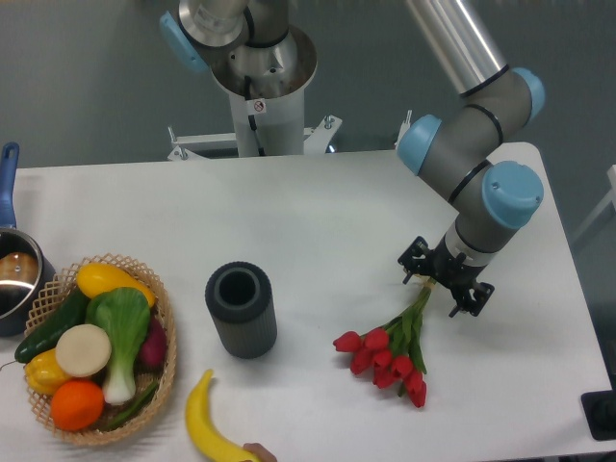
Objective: Pick up the flowers from the table
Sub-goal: 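Close the gripper around the green tulip stems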
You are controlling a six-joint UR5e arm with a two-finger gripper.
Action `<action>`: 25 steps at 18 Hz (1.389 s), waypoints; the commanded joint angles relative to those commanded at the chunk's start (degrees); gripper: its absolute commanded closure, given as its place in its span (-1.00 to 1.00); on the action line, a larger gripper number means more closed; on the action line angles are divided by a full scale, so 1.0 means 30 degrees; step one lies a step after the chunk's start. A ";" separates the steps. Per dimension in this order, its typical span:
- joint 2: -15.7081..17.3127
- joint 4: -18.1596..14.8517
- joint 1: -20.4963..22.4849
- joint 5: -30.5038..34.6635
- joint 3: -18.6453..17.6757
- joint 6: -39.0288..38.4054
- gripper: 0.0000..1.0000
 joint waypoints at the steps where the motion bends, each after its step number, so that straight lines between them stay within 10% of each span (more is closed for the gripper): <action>1: -0.0001 0.0088 0.0000 0.0000 -0.0088 0.0000 -1.00; 8: -0.0381 0.0850 -0.0030 0.0000 -0.0470 0.0058 -1.00; 11: -0.0294 0.0851 -0.0030 0.0000 -0.0411 0.0117 -0.19; 14: -0.0264 0.0821 -0.0030 0.0000 -0.0381 0.0234 0.19; 25: -0.0030 0.0587 0.0029 0.0000 -0.0265 0.0000 0.70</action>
